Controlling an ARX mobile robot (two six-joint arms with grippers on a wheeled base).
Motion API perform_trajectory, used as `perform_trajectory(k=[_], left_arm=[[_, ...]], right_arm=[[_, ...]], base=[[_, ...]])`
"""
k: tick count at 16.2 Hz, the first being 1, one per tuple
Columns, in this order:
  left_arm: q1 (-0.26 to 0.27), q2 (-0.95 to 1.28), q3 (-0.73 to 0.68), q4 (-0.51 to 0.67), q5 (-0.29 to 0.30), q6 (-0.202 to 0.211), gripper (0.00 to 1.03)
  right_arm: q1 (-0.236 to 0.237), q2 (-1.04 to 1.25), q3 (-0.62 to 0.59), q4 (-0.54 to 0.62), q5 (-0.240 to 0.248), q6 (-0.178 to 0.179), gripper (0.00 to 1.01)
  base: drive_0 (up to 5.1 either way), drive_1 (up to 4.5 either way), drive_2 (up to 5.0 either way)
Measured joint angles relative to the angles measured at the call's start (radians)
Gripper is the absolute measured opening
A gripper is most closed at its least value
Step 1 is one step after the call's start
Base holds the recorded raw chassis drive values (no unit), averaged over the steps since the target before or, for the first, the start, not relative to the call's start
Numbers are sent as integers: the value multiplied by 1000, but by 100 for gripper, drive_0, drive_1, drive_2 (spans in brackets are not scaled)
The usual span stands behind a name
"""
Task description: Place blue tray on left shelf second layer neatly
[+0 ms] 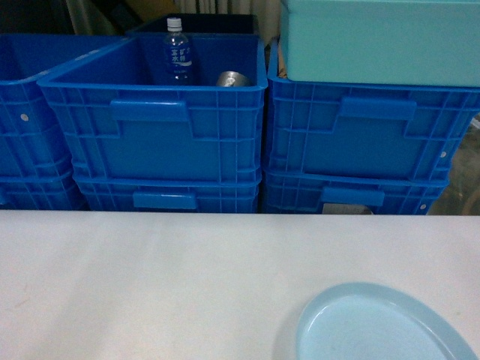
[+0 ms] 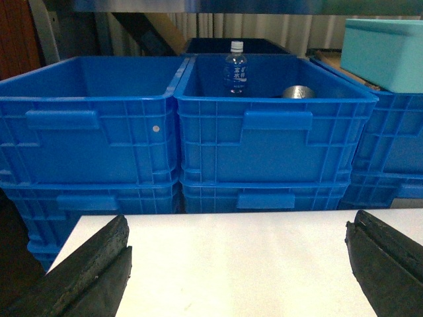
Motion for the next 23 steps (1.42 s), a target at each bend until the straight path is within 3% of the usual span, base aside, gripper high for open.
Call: perform_trajectory(k=[7, 8, 9, 10, 12, 14, 16, 18, 20, 21, 23], left_arm=[[0, 0, 0, 0, 0, 0, 98], [0, 0, 0, 0, 0, 0, 98], [0, 0, 0, 0, 0, 0, 98], [0, 0, 0, 0, 0, 0, 98], [0, 0, 0, 0, 0, 0, 98], [0, 0, 0, 0, 0, 0, 98], [0, 0, 0, 0, 0, 0, 98], [0, 0, 0, 0, 0, 0, 98], [0, 0, 0, 0, 0, 0, 98], [0, 0, 0, 0, 0, 0, 98], [0, 0, 0, 0, 0, 0, 98]], right_arm=[[-3, 1, 0, 3, -4, 0, 98], [-57, 23, 0, 45, -71, -1, 98], [-155, 74, 0, 82, -148, 1, 98], [-218, 122, 0, 119, -209, 11, 98], [-290, 199, 0, 164, -296, 30, 98], [-301, 286, 2, 217, -332, 60, 98], [-299, 488, 56, 243, -449, 148, 98], [-243, 748, 158, 285, -544, 260, 98], [-222, 1023, 212, 349, -658, 376, 98], [-222, 1120, 230, 368, -679, 420, 98], [-199, 1223, 249, 351, -669, 437, 98]], base=[[0, 0, 0], [0, 0, 0], [0, 0, 0], [0, 0, 0], [0, 0, 0], [0, 0, 0], [0, 0, 0], [0, 0, 0], [0, 0, 0], [0, 0, 0], [0, 0, 0]])
